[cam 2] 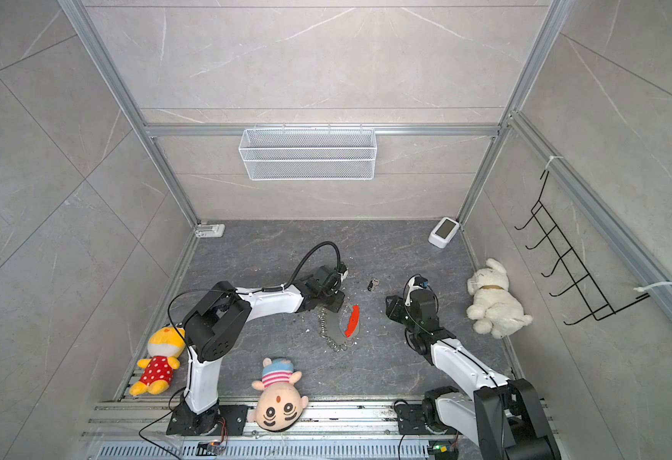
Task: Put the keys on the keyring
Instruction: 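Grasp the silver key with the right gripper while the left grips the ring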
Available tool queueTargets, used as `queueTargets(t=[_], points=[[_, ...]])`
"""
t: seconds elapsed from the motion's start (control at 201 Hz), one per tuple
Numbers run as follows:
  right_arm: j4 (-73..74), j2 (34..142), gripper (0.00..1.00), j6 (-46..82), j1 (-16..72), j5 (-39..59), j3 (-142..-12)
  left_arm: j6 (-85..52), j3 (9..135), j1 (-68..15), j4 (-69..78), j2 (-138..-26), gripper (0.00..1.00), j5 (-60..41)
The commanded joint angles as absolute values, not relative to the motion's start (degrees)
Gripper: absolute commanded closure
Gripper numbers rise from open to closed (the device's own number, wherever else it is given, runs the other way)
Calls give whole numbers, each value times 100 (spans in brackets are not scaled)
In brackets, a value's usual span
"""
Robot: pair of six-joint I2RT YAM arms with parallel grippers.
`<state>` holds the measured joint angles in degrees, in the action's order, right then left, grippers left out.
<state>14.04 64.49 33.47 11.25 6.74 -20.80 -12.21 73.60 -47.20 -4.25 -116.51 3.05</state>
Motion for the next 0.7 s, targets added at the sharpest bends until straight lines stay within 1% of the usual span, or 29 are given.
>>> queueTargets(t=[0.0,0.179,0.264,0.329,0.438,0.693], points=[[1549,6362,52,3347,1151,699,-2215,-1101,7541,-4667,-367,-11717,81,350],[1547,6363,52,3340,1156,734,-2232,-1073,7532,-4674,-335,-11734,81,302],[1547,6363,52,3331,1155,747,-2232,-1046,7508,-4676,-264,-11747,83,264],[1547,6359,52,3325,1160,755,-2239,-991,7497,-4676,-215,-11772,86,225],[1560,6379,52,3314,1156,756,-2241,-855,7481,-4676,-208,-11770,100,176],[1595,6472,53,3252,1145,782,-2311,-503,7162,-4676,-9,-11454,100,286]])
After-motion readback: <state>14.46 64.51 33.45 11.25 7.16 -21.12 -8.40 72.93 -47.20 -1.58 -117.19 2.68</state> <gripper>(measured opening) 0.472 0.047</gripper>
